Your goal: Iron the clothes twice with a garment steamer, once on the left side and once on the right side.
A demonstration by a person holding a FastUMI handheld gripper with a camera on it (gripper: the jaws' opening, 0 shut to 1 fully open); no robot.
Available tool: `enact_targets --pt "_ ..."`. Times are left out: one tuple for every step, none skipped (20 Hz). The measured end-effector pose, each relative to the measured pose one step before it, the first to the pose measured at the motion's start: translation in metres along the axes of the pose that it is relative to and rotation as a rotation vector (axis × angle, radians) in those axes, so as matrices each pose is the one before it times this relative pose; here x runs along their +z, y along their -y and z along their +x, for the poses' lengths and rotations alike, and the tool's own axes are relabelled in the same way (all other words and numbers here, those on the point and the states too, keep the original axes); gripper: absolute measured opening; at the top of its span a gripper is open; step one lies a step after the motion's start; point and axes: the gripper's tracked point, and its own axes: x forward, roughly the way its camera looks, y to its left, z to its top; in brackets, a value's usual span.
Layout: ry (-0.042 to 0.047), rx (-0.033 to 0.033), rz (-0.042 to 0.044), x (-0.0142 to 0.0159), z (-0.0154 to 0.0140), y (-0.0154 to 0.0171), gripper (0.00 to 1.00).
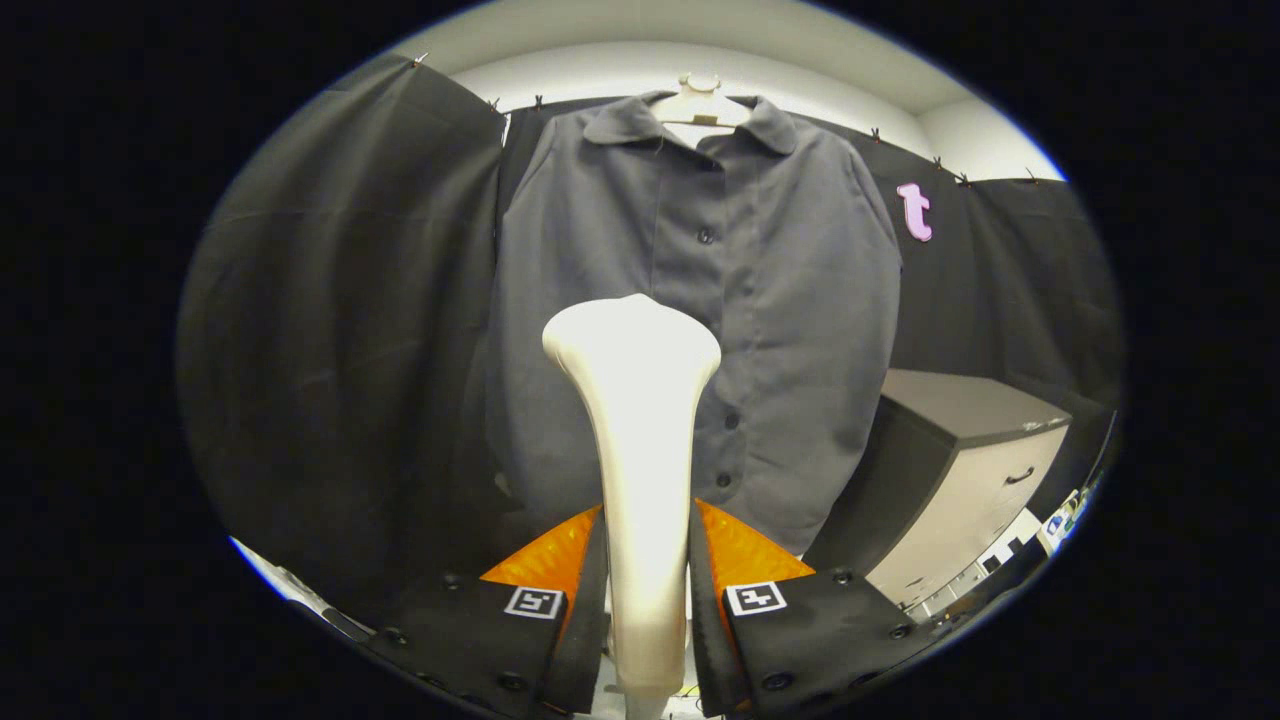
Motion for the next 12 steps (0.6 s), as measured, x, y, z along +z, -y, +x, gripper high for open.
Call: enact_targets --pt "0.02221 -0.00147 -0.00205 0.01156 -0.00656 0.00479 0.46" --pt "0.02056 -0.00656 -0.00303 0.00704 -0.00788 0.00462 0.46" --pt "0.02244 -0.00809 0.0045 0.00731 -0.00901 0.00644 0.45" --pt "0.02121 0.0002 0.00531 0.00975 -0.00647 0.00381 0.45" --pt "0.01794 0.00306 0.00685 0.01036 -0.00477 0.00357 0.46" --pt "0.01748 0.00491 0.00728 0.00999 -0.0032 0.00297 0.45" --pt "0.01709 0.00397 0.00637 0.01019 -0.00441 0.0029 0.45" --pt "0.01678 0.00055 0.00216 0.00896 -0.00558 0.00472 0.45" --pt "0.01556 -0.00334 0.0012 0.00899 -0.00709 0.00563 0.45" --pt "0.01272 -0.00157 0.00302 0.00675 -0.00862 0.00452 0.45" --pt "0.01392 0.00493 0.00698 0.00412 -0.00592 0.00542 0.45" --pt "0.01034 0.0065 0.00791 0.00548 -0.00321 0.00507 0.45"
